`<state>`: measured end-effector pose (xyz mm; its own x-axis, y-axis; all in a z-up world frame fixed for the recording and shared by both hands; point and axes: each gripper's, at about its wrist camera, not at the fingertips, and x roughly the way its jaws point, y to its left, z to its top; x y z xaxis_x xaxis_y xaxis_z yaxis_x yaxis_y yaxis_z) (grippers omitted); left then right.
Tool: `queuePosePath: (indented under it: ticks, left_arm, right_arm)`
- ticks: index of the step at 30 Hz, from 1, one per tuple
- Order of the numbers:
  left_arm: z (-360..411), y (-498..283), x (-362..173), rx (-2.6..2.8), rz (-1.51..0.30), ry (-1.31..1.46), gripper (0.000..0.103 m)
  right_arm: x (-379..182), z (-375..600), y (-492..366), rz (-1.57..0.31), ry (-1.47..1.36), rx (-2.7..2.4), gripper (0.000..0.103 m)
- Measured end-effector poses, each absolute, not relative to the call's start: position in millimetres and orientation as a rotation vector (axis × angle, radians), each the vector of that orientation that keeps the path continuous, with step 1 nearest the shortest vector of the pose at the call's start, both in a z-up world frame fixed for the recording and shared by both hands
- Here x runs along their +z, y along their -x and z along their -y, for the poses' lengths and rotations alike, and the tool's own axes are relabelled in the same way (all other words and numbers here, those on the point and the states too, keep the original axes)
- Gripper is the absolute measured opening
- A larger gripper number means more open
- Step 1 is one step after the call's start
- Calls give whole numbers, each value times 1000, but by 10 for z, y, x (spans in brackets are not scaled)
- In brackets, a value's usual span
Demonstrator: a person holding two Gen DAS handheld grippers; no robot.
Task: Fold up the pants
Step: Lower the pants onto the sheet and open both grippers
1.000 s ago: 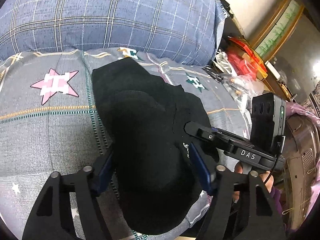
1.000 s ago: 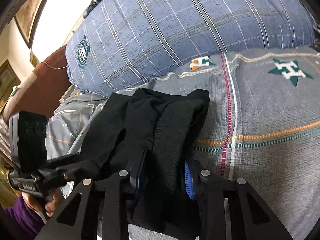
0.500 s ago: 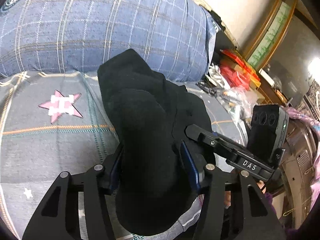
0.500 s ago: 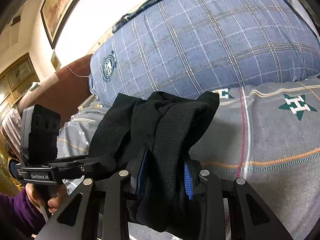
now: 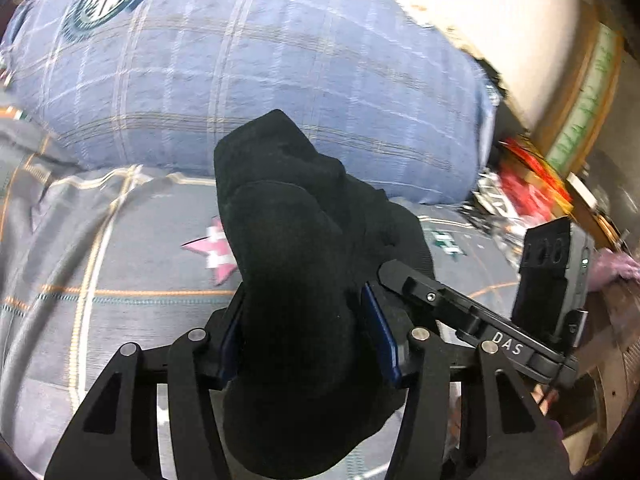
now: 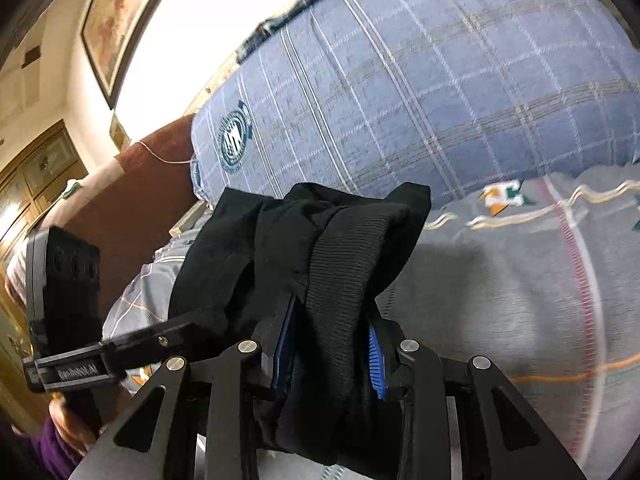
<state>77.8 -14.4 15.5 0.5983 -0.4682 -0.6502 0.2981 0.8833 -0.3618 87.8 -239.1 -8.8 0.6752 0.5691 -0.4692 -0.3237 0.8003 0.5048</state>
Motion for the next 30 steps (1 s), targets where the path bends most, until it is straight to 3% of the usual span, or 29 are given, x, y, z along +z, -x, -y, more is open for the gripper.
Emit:
queuePosePath:
  ticks: [4,9,11,17,19,20,22,24,28,30]
  left_arm:
    - [62,-925,-130,-302,-859,150,54]
    - [-4,-988,-370,-224,-911,151,54]
    - [9,-944,-332,-221,-898,132,54]
    - [42,-790,-182,-150,-812,32,54]
    - [69,-818,-250,-130,-828,-6,54]
    - [74,-825,-306,-124,-840,-17,54]
    - [81,-830,-388,-107,-861,-34,55]
    - [75,-819,-376,-121,-875,-34,55]
    - [46,-662,-116,-137,-825,-45,56]
    - [19,-528,54,-121,-773,-75,68]
  right_arm:
    - [-350,2178,-1125,-790,-373,462,33]
    - [-641,2140,-1250,-917,-308,317,54]
    - [-610,2168,-1233,-922,-317,324,57]
    - [-305,2303,-1008,-737,-284,305,57]
    - [-217,2245,-918,-683,-252,340,53]
    - [-207,2193,-898,-674,-230,361,44]
    - [-275,2076,-944,-723,-196,384,34]
    - [-517,1984,-1074,-871,-181,385,33]
    - [-399,2090,-963,-819,-247,387,33]
    - [-269,2142,-803,-765,-231,351,37]
